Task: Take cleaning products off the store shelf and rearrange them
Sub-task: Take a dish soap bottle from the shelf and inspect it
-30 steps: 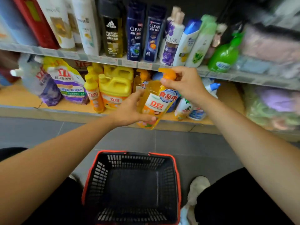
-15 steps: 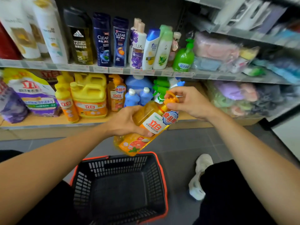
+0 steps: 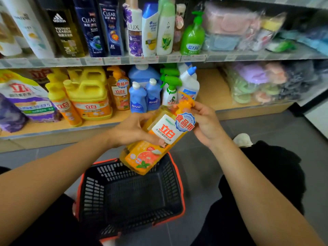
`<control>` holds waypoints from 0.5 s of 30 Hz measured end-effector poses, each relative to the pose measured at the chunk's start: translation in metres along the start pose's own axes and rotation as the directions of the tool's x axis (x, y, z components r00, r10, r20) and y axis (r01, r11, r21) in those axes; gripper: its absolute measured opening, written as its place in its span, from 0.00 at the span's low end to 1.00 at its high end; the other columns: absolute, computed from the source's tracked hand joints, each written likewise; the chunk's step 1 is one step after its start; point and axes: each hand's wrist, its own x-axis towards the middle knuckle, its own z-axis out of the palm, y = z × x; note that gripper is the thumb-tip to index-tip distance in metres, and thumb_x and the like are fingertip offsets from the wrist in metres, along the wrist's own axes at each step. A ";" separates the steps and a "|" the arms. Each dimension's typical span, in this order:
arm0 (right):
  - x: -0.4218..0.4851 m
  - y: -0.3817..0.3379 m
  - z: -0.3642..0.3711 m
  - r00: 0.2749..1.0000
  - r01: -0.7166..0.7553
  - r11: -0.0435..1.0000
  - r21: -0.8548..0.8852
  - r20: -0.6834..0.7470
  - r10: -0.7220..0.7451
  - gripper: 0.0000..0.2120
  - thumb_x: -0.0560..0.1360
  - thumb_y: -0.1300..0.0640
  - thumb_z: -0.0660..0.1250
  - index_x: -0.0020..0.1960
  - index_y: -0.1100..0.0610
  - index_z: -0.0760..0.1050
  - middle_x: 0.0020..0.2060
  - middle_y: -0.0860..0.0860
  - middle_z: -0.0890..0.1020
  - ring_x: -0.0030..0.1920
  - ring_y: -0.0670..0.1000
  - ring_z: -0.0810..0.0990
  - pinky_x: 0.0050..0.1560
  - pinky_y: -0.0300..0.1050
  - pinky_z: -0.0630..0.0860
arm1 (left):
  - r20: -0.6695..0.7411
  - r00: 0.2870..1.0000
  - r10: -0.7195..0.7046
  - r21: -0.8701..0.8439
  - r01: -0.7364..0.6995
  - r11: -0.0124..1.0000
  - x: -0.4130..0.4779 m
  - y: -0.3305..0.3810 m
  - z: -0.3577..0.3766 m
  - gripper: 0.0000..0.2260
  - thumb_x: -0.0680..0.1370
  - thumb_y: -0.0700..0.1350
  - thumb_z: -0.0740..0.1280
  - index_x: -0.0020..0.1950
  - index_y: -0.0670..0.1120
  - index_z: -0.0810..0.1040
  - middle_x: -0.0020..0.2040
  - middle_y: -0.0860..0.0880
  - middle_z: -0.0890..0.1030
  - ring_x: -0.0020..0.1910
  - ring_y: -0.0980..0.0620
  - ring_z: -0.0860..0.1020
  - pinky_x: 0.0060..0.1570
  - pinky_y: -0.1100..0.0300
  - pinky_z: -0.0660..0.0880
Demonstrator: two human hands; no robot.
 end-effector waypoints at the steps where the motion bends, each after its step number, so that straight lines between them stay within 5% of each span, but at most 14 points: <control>1: 0.000 -0.002 -0.002 1.000 -0.018 1.000 0.008 0.009 0.017 0.14 0.70 0.63 0.73 0.55 0.62 0.80 0.50 0.56 0.86 0.50 0.53 0.85 0.52 0.46 0.81 | -0.044 0.999 0.019 0.054 -0.016 0.998 -0.001 0.002 0.003 0.29 0.59 0.54 0.84 0.58 0.52 0.82 0.54 0.53 0.87 0.54 0.51 0.85 0.58 0.46 0.81; 4: -0.001 -0.011 -0.010 0.993 -0.096 0.995 -0.010 0.065 0.096 0.12 0.69 0.63 0.74 0.53 0.60 0.84 0.51 0.56 0.86 0.52 0.53 0.84 0.54 0.48 0.81 | -0.182 0.980 0.084 0.319 -0.022 0.947 -0.006 0.007 0.010 0.34 0.57 0.65 0.81 0.59 0.56 0.80 0.52 0.56 0.86 0.52 0.53 0.84 0.55 0.47 0.80; 8: -0.006 -0.014 -0.008 0.998 -0.064 0.982 -0.177 0.017 0.068 0.11 0.66 0.60 0.78 0.49 0.57 0.86 0.47 0.53 0.87 0.48 0.50 0.85 0.47 0.43 0.81 | -0.363 0.892 0.271 0.756 0.111 0.645 -0.016 0.009 0.021 0.40 0.58 0.74 0.73 0.66 0.57 0.76 0.49 0.51 0.85 0.47 0.45 0.82 0.42 0.50 0.78; 11: -0.010 -0.009 0.005 0.991 0.004 0.941 -0.339 -0.124 -0.049 0.14 0.65 0.54 0.81 0.47 0.58 0.85 0.46 0.56 0.87 0.47 0.53 0.86 0.45 0.48 0.82 | -0.394 0.835 0.383 0.852 0.176 0.494 -0.022 0.012 0.031 0.39 0.62 0.72 0.73 0.69 0.57 0.73 0.48 0.48 0.86 0.45 0.42 0.83 0.38 0.53 0.77; 15: -0.014 -0.015 0.016 0.980 0.048 0.883 -0.468 -0.148 -0.132 0.16 0.67 0.53 0.80 0.45 0.63 0.83 0.43 0.57 0.87 0.45 0.51 0.85 0.48 0.49 0.83 | -0.389 0.804 0.450 0.881 0.181 0.437 -0.030 0.015 0.030 0.40 0.62 0.71 0.75 0.69 0.56 0.73 0.44 0.47 0.86 0.41 0.41 0.83 0.34 0.56 0.74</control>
